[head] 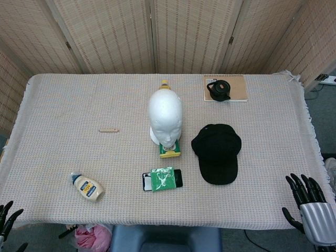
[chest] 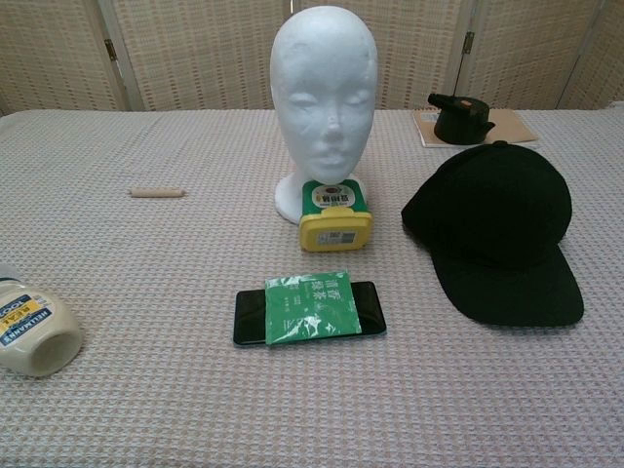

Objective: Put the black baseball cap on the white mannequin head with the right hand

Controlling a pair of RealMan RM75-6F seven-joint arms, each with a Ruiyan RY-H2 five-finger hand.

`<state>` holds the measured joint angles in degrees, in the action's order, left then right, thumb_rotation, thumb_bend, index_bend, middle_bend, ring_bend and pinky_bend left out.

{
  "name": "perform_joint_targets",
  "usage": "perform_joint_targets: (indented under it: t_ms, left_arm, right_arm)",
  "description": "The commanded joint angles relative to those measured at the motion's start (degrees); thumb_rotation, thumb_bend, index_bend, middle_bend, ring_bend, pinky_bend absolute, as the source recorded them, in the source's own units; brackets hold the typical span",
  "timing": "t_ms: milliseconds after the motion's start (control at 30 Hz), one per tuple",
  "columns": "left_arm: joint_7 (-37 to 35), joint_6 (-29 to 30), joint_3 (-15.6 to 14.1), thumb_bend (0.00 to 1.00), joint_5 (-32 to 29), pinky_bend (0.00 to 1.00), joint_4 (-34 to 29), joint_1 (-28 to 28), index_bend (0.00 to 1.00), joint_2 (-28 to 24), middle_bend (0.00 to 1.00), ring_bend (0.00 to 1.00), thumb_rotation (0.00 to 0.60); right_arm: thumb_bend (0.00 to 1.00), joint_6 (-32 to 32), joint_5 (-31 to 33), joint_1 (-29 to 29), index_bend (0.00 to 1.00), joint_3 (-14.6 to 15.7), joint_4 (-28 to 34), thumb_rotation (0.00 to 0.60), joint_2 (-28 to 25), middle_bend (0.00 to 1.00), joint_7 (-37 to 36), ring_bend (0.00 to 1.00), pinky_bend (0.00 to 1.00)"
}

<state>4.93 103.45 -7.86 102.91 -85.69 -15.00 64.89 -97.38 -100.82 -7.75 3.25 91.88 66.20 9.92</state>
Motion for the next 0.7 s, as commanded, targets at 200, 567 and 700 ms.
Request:
perform_joint_targets:
  t_ms: [200,567,700]
  left_arm:
    - [0.2,0.3,-0.2,0.09,0.4,0.14,0.2,-0.2,0.19,0.2,0.06,0.04,0.600]
    - [-7.8,1.5,1.3,0.30,-3.0,0.14,-0.7,0.1,0.19,-2.3,0.06,0.04,0.600]
    - [-12.6,1.5,1.8,0.32,-4.8,0.14,-0.9,0.3,0.18,-3.8,0.06,0.04,0.600]
  right_arm:
    - [0.21,1.0,-0.6,0.2,0.02,0.6,-0.2,0.600,0.4,0.09,0.9,0.04,0.11]
    - [0.21,-4.2,-10.7,1.6,0.09,-1.0,-19.0,0.600,14.5,0.20,11.5,0.10,0.12]
    - [0.21,-6.5,-12.8,3.1,0.14,-1.8,-27.1,0.600,19.9,0.26,10.5,0.15,0.16]
